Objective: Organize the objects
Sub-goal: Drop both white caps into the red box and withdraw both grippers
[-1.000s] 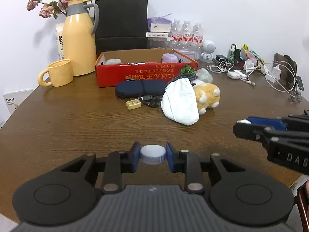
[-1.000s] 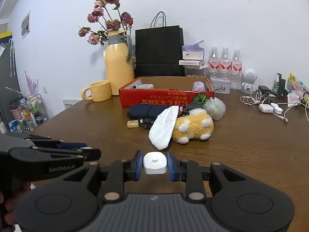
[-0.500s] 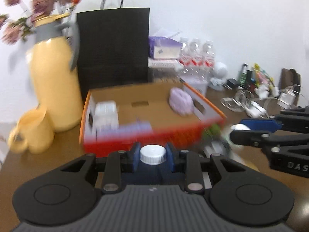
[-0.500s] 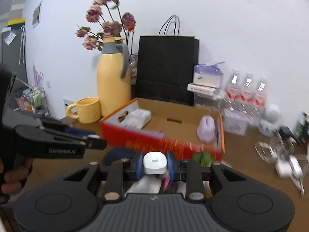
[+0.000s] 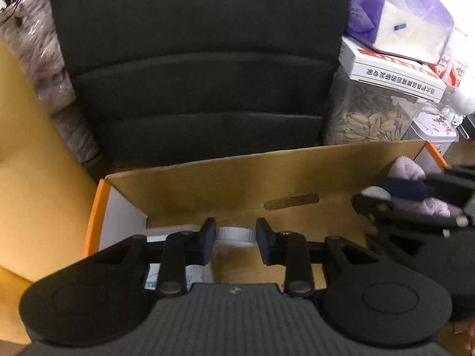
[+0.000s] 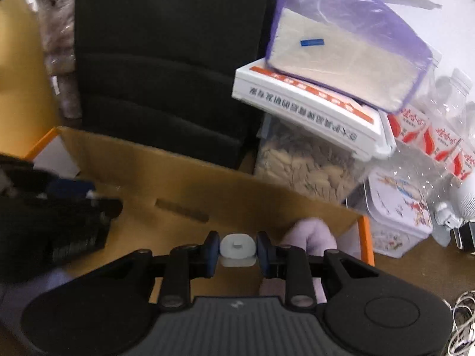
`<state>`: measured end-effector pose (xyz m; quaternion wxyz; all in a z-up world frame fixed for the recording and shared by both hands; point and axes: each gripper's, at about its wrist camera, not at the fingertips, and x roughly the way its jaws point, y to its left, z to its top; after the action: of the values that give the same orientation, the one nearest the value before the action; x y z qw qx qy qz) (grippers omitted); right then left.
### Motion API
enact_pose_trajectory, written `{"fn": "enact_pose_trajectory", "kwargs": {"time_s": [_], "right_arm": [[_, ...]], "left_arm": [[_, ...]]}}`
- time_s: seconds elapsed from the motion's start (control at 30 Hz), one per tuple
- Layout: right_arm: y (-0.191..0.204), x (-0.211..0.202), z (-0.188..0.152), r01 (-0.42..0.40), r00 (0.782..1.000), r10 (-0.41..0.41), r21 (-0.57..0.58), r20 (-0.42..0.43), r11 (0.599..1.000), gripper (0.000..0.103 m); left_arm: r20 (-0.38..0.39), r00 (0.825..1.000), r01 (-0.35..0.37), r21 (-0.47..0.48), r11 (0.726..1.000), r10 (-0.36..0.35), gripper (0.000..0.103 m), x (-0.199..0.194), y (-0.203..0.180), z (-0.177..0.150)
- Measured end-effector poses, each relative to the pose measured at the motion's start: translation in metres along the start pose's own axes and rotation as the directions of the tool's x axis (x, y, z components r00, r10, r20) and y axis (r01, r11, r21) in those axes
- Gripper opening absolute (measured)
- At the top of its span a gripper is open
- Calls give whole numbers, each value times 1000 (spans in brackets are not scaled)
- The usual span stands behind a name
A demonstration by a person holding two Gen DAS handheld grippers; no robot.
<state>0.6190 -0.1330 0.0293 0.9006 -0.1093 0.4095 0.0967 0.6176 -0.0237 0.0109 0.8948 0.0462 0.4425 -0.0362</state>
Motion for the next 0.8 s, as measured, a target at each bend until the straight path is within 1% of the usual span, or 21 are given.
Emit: {"fn": "enact_pose_trajectory", "kwargs": {"time_s": [0.03, 0.07, 0.1, 0.13, 0.17, 0.2, 0.23, 0.27, 0.3, 0.33, 0.37, 0.4, 0.43, 0.5, 0.57, 0.63, 0.67, 0.7, 0.77, 0.8], "right_arm": [[-1, 0, 1, -12, 1000, 12, 15, -2, 1000, 42], [-3, -2, 1, -3, 1000, 3, 34, -1, 999, 42], [-4, -5, 1, 0, 1000, 0, 48, 5, 999, 45], [-7, -11, -1, -7, 1000, 6, 52, 14, 999, 44], [-9, -17, -2, -12, 1000, 11, 53, 23, 999, 45], [-11, -26, -4, -14, 999, 12, 56, 32, 998, 45], [-13, -38, -7, -19, 999, 16, 60, 43, 998, 49], [-14, -51, -10, -24, 998, 21, 63, 54, 998, 51], [-14, -66, -16, -29, 997, 24, 65, 71, 997, 53], [-14, -85, -22, -37, 995, 31, 60, 96, 998, 55], [-11, -104, -32, -46, 992, 40, 43, 122, 998, 57], [-8, -123, -43, -49, 987, 46, 17, 152, 999, 61], [-2, -145, -57, -40, 982, 43, -16, 186, 999, 66], [8, -186, -87, -29, 969, 42, -53, 244, 998, 72], [15, -224, -119, -65, 954, 77, -50, 290, 997, 76], [20, -260, -157, -133, 936, 136, -30, 324, 991, 87], [23, -275, -177, -152, 929, 150, -20, 337, 988, 88], [26, -286, -196, -156, 925, 149, -7, 349, 988, 88], [33, -313, -239, -167, 918, 156, -2, 364, 986, 88], [36, -322, -258, -164, 915, 147, 12, 375, 986, 88]], "left_arm": [[3, 1000, 10, 7, 1000, -10, 47, -1, 0, -1], [7, 1000, 9, 1, 1000, -9, 50, -3, 0, -1], [11, 1000, 14, -5, 1000, -14, 52, -5, 0, -1], [17, 1000, 17, -8, 1000, -17, 58, -8, 3, -3], [26, 1000, 10, -13, 1000, -10, 69, -15, 4, -3], [41, 999, 5, -16, 1000, -4, 73, -22, 5, -4], [61, 998, 5, -10, 1000, -4, 76, -34, 4, -7], [82, 997, 11, -1, 1000, -11, 76, -51, 4, -13], [105, 994, 32, 8, 999, -32, 77, -67, 2, -19], [131, 990, 58, 18, 998, -60, 80, -86, 1, -29], [153, 986, 63, 26, 998, -66, 81, -106, 0, -41], [177, 982, 63, 30, 998, -67, 82, -127, 0, -55], [199, 977, 72, 36, 997, -78, 84, -146, -1, -67], [253, 963, 83, 55, 995, -94, 90, -186, -1, -101], [310, 947, 65, 76, 995, -86, 99, -224, -2, -147], [356, 931, 54, 100, 993, -86, 101, -254, -3, -192], [369, 925, 55, 106, 993, -90, 103, -268, -1, -215], [377, 922, 62, 92, 994, -92, 103, -281, 1, -238], [378, 918, 113, 46, 993, -122, 103, -303, 6, -280], [373, 918, 132, 25, 991, -132, 103, -311, 6, -296]]}}
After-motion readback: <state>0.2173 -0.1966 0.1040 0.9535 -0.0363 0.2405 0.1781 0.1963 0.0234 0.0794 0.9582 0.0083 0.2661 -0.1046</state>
